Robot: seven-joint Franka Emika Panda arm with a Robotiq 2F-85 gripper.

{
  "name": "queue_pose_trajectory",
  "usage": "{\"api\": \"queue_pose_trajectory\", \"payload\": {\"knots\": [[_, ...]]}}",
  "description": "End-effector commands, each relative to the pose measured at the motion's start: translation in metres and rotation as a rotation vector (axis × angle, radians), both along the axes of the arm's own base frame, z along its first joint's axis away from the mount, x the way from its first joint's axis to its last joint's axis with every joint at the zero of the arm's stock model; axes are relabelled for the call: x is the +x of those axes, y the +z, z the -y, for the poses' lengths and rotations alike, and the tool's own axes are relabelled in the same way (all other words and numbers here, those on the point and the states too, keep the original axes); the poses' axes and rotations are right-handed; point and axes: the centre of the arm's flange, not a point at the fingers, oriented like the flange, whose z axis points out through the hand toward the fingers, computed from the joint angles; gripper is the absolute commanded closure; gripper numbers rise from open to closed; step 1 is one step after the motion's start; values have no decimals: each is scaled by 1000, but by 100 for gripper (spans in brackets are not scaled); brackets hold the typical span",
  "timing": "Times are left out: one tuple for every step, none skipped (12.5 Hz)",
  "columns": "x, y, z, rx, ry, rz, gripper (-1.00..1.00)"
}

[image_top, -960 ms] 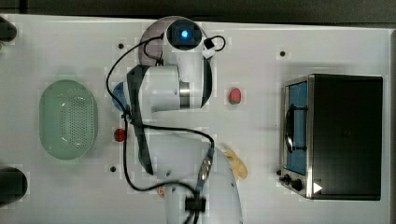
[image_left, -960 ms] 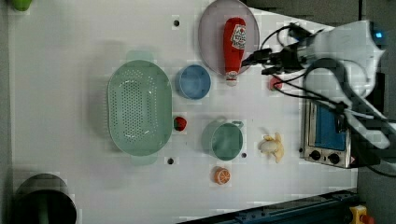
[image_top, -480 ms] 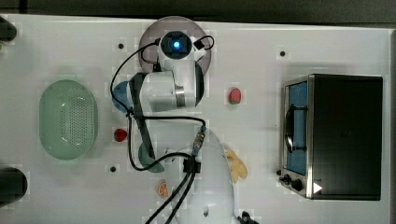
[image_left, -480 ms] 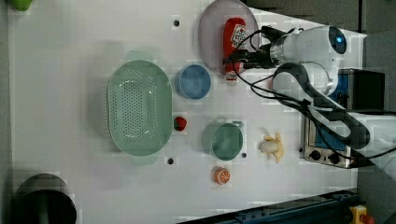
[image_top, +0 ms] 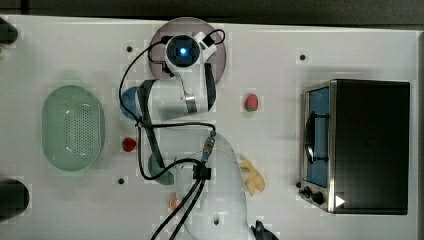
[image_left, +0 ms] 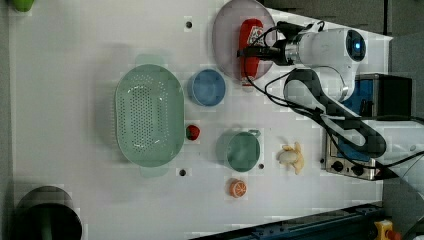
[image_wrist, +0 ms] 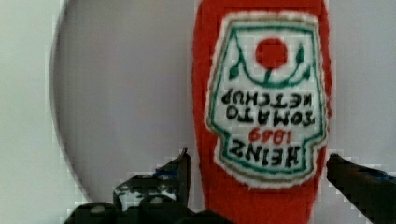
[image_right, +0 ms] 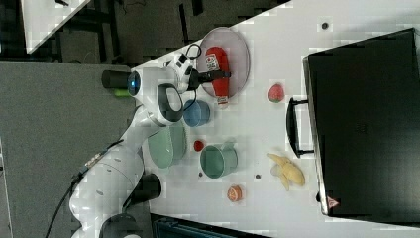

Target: Pick ketchup from plate and place it on table.

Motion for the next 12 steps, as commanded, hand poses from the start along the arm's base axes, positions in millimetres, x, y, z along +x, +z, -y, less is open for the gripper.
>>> {"api": "queue_pose_trajectory", "payload": {"knots": [[11,4,1,0,26,26,-68],[11,5,3,-2,24,28,-42],[13,8,3,-2,24,34,-21],[14,9,3,-2,23,38,-21],[16,13,3,-1,22,44,-21],[20,21,2,2,22,60,-21],[26,35,2,2,19,82,-21],[32,54,4,2,13,107,-21],[38,75,7,2,-6,122,-21],[42,98,10,-3,-26,123,-21],[44,121,15,-11,-40,113,-21],[44,143,21,-11,-58,93,-21]]}}
